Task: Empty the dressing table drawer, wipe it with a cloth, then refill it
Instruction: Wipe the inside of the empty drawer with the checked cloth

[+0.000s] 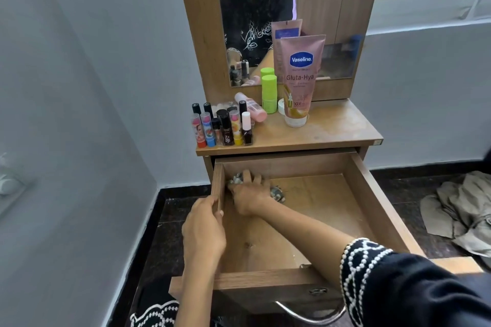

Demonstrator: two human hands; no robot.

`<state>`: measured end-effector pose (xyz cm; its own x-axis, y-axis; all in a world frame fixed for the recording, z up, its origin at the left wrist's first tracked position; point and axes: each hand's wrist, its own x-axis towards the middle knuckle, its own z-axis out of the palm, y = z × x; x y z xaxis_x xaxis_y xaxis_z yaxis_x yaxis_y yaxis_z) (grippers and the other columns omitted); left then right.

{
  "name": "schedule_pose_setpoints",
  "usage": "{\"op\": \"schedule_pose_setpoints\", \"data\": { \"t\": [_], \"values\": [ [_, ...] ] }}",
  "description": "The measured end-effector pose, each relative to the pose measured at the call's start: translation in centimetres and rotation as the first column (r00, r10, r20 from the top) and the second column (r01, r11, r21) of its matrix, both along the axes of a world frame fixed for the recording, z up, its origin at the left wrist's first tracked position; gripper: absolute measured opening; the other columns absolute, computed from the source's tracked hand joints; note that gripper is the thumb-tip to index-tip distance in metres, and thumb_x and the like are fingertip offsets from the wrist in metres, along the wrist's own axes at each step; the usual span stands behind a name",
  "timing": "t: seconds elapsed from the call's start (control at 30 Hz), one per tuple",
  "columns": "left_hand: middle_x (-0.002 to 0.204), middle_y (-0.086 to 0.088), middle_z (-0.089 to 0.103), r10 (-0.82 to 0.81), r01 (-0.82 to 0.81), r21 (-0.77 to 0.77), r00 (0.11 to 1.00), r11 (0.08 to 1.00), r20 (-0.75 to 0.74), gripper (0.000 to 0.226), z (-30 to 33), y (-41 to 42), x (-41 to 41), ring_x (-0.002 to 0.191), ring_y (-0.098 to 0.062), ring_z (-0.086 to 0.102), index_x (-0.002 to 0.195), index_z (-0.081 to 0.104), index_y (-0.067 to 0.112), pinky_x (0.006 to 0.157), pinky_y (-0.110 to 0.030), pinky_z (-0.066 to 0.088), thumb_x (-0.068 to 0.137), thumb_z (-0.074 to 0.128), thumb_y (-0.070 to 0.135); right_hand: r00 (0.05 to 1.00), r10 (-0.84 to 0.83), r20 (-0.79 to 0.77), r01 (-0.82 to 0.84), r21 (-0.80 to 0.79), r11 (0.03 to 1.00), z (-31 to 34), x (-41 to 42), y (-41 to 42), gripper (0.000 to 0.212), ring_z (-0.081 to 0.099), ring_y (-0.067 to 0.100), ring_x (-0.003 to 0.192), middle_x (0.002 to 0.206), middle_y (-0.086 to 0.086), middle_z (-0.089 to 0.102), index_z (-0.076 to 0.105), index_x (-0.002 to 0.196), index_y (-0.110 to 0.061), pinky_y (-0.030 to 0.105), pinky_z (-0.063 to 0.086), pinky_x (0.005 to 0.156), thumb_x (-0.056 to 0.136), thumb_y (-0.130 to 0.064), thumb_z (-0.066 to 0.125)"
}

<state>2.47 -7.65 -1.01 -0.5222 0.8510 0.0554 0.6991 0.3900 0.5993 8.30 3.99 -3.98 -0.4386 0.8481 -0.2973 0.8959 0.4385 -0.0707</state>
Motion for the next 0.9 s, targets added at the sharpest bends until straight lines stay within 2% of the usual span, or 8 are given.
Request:
{"op": "schedule_pose_setpoints", "data": {
  "t": [0.13,0.27,0.33,0.43,0.6,0.73,0.83,0.9],
  "values": [
    [0.133,-0.002,0.052,0.001,-0.001,-0.009,1.000,1.000,-0.011,0.038,0.1,0.0,0.0,0.118,-0.021,0.052,0.134,0.048,0.016,0.097,-0.033,0.041,0.095,0.048,0.013,0.998,0.061,0.004,-0.061,0.005,0.998,0.3,0.3,-0.5,0.052,0.014,0.042,0.140,0.155,0.011,0.009,0.033,0.144,-0.030,0.060,0.013,0.112,0.094,-0.020,0.046],
    [0.133,-0.003,0.052,-0.017,0.016,-0.013,1.000,1.000,-0.019,0.038,0.1,0.1,-0.1,0.118,-0.024,0.052,0.133,0.049,0.014,0.097,-0.036,0.041,0.095,0.049,0.013,0.943,0.333,-0.026,-0.333,0.003,0.943,1.0,3.4,-2.2,0.041,0.037,0.035,0.128,0.144,0.010,0.030,0.048,0.136,-0.025,0.050,0.031,0.106,0.095,-0.018,0.049],
    [0.132,-0.004,0.053,-0.024,0.024,-0.008,1.000,1.000,-0.016,0.038,0.1,0.0,-0.1,0.117,-0.024,0.053,0.132,0.050,0.014,0.096,-0.036,0.041,0.095,0.049,0.013,0.891,0.453,-0.026,-0.453,-0.039,0.891,1.5,6.3,-2.8,0.043,0.041,0.031,0.123,0.134,0.008,0.039,0.050,0.134,-0.031,0.050,0.030,0.106,0.093,-0.015,0.052],
    [0.131,-0.004,0.054,-0.013,0.013,0.008,1.000,1.000,0.007,0.038,0.1,0.0,0.1,0.117,-0.024,0.053,0.133,0.049,0.013,0.096,-0.036,0.041,0.095,0.049,0.013,0.926,0.375,-0.033,-0.377,-0.044,0.925,2.2,11.3,-1.1,0.047,0.034,0.028,0.128,0.137,0.000,0.040,0.053,0.128,-0.043,0.053,0.022,0.106,0.091,-0.013,0.054],
    [0.132,-0.004,0.053,-0.013,0.013,0.017,1.000,1.000,0.015,0.039,0.0,0.0,0.0,0.117,-0.023,0.053,0.133,0.049,0.013,0.096,-0.035,0.042,0.095,0.049,0.012,0.982,0.094,-0.167,-0.090,0.027,0.996,1.6,15.4,2.4,0.047,0.047,0.024,0.121,0.130,-0.005,0.049,0.062,0.119,-0.039,0.034,0.042,0.097,0.085,-0.007,0.059],
    [0.134,-0.004,0.052,-0.014,0.014,0.011,1.000,1.000,0.007,0.038,-0.1,0.0,-0.1,0.119,-0.023,0.052,0.134,0.048,0.012,0.096,-0.035,0.040,0.095,0.047,0.011,0.973,0.170,-0.153,-0.146,0.155,0.977,1.5,13.6,1.2,0.048,0.056,0.024,0.115,0.126,-0.006,0.055,0.063,0.118,-0.038,0.036,0.049,0.088,0.085,-0.004,0.058],
    [0.134,-0.004,0.052,-0.017,0.017,0.013,1.000,1.000,0.006,0.038,-0.1,0.0,-0.1,0.118,-0.024,0.052,0.134,0.048,0.012,0.096,-0.035,0.041,0.095,0.048,0.012,0.957,0.276,-0.090,-0.267,0.102,0.958,1.6,14.5,-0.3,0.054,0.056,0.024,0.115,0.128,-0.002,0.056,0.062,0.120,-0.037,0.037,0.050,0.088,0.081,0.000,0.058],
    [0.134,-0.004,0.052,-0.019,0.019,0.018,1.000,1.000,0.001,0.038,-0.1,0.1,-0.2,0.118,-0.024,0.053,0.133,0.049,0.012,0.096,-0.035,0.041,0.095,0.048,0.012,0.968,0.240,-0.067,-0.236,0.058,0.970,2.0,15.9,0.0,0.056,0.057,0.024,0.115,0.128,-0.001,0.057,0.062,0.121,-0.036,0.036,0.051,0.089,0.080,0.003,0.058]
  ]
}}
